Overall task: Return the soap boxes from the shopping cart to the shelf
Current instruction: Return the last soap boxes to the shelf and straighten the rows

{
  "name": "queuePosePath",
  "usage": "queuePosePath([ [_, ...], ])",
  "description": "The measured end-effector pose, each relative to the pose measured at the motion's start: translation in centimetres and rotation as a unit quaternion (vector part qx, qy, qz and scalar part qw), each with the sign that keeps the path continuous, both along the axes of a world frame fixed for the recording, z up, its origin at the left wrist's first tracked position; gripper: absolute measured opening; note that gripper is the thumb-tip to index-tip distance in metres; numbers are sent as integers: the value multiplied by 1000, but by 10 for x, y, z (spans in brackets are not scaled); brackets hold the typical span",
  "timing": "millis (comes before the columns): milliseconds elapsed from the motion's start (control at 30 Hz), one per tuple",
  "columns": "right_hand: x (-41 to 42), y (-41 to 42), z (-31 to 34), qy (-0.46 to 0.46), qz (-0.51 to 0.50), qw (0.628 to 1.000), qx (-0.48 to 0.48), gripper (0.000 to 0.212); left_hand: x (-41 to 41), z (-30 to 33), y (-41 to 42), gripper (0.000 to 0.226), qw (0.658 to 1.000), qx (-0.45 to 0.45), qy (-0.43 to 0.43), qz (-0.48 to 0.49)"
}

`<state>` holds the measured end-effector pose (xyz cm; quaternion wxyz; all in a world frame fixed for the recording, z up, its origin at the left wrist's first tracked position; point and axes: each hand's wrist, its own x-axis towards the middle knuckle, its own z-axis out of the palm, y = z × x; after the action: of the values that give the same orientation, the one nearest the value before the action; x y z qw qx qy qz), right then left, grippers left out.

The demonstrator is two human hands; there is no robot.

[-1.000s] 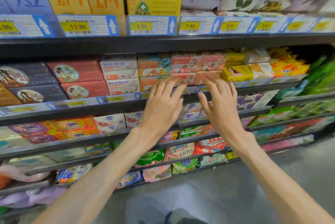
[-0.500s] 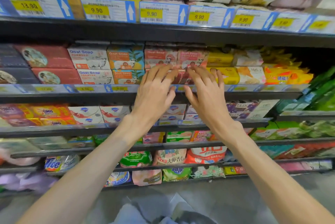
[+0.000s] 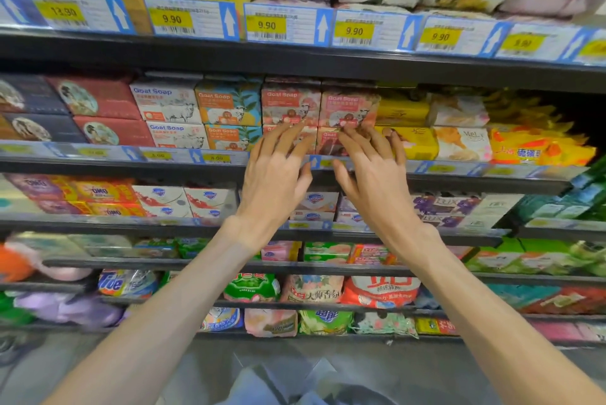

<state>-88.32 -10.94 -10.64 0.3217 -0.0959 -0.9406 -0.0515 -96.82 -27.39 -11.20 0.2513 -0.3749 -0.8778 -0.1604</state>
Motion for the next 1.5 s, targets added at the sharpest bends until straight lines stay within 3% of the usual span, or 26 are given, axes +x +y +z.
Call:
queuePosePath([
  [267,1,1,-2,6,9,1000,5,43,0,-1,-3,47,1000,17,10,-4],
  [500,-16,-15,27,79,51,995,-25,35,-19,29,-17,32,988,117,97,-5],
  [633,-40,-24,50,79,5,997,-8,37,-41,54,-19,32,987,76,126,59],
  [733,-61,-27,62,54,-30,998,10,42,-56,59,-20,33,990,47,106,76],
  [867,-81,-22,74,-61,-52,995,-52,46,-65,65,-20,33,994,-4,60,91],
  [1200,-81,-21,77,-82,-57,995,-26,46,-62,78,-17,30,987,-47,-36,146],
  [1500,-78,-21,74,-66,-46,996,-42,43,-67,66,-21,30,994,-14,22,109],
])
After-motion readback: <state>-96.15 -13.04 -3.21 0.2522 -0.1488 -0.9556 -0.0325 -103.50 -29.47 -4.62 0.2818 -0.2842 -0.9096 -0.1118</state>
